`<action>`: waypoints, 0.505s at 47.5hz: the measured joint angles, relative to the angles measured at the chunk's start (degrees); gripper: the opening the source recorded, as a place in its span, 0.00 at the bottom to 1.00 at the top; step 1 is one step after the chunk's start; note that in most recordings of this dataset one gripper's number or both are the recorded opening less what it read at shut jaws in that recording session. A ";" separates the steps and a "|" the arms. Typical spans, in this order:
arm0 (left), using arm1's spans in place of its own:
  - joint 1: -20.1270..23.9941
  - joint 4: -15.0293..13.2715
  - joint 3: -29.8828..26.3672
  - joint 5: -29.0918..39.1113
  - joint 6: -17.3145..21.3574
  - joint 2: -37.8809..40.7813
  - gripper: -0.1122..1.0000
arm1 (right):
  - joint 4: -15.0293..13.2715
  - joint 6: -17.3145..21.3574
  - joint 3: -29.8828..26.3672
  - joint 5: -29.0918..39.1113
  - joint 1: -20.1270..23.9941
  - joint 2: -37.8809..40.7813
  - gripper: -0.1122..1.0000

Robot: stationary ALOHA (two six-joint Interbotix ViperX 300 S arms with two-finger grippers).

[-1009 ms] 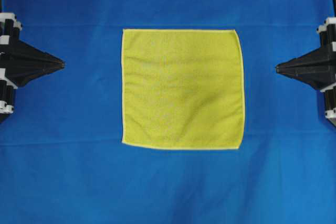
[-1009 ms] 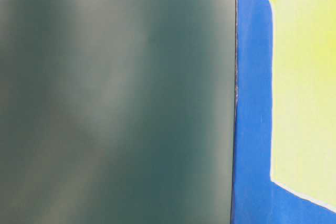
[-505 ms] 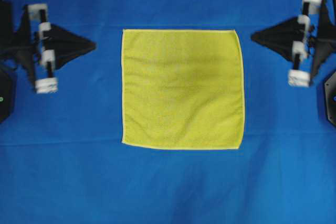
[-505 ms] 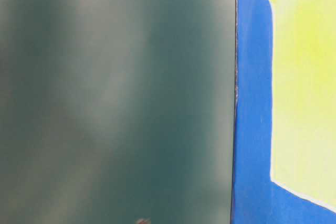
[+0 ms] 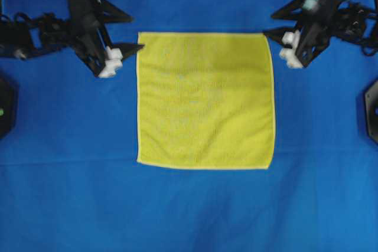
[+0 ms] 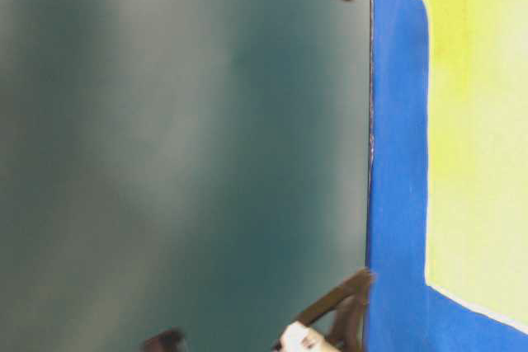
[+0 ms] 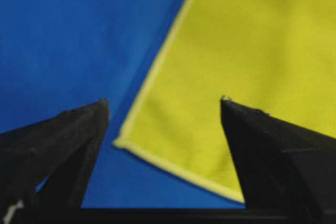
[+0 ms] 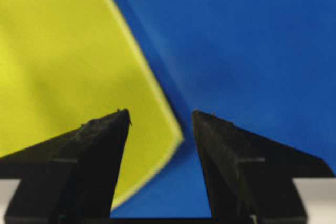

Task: Fold the yellow towel.
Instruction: 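Move both grippers to the towel's two far corners and pinch them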

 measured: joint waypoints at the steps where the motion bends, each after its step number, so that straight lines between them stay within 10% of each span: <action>1: 0.35 -0.09 -0.26 -0.35 0.18 1.05 0.83 | -0.09 0.00 -0.18 -0.09 -0.26 1.05 0.60; 24: 5.71 -0.09 -3.34 -3.78 0.53 15.82 0.81 | -0.88 -0.18 -2.81 -3.69 -2.11 15.12 0.60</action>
